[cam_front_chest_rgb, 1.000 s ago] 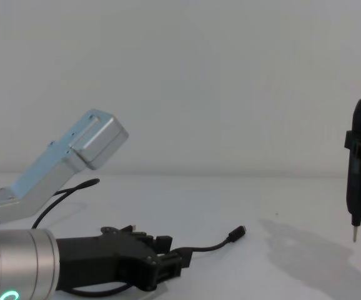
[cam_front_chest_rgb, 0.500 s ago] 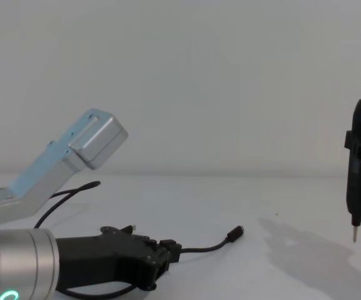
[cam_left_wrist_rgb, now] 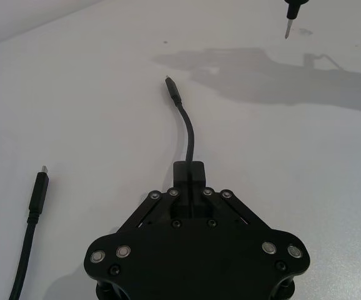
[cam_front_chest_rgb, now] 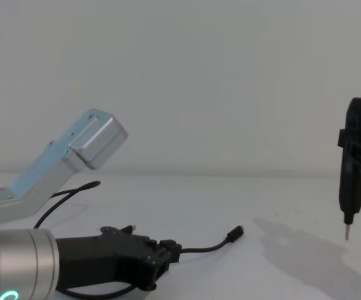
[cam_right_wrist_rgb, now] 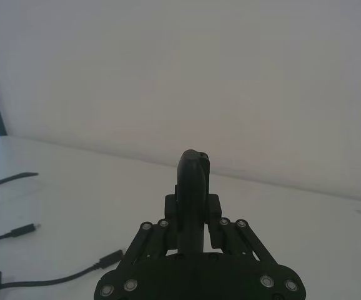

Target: Pick up the data cable with the one hand.

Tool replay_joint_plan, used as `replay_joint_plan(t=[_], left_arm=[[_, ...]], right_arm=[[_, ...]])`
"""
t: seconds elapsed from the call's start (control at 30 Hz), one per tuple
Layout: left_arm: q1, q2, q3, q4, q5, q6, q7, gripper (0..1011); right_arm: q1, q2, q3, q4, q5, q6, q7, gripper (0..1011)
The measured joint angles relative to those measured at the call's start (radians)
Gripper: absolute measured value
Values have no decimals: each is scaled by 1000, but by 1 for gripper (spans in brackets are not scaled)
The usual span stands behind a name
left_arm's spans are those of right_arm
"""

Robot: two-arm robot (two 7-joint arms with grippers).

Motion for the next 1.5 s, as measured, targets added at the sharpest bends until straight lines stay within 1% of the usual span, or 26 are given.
replay_joint_plan(t=[0.37, 0.47, 0.77, 1.17, 1.5], left_arm=[[0, 0, 0, 0, 0, 0, 0, 36], [0, 0, 0, 0, 0, 0, 0, 36], [0, 0, 0, 0, 0, 0, 0, 36], [0, 0, 0, 0, 0, 0, 0, 36], [0, 0, 0, 0, 0, 0, 0, 36]], right_arm=[[50, -19, -18, 44, 19, 0, 55, 274], [74, -28, -27, 68, 22, 0, 72, 274], [123, -49, -45, 125, 22, -6, 109, 275], [180, -80, -71, 189, 12, -25, 152, 274], [216, -104, -87, 228, -1, -34, 174, 275]])
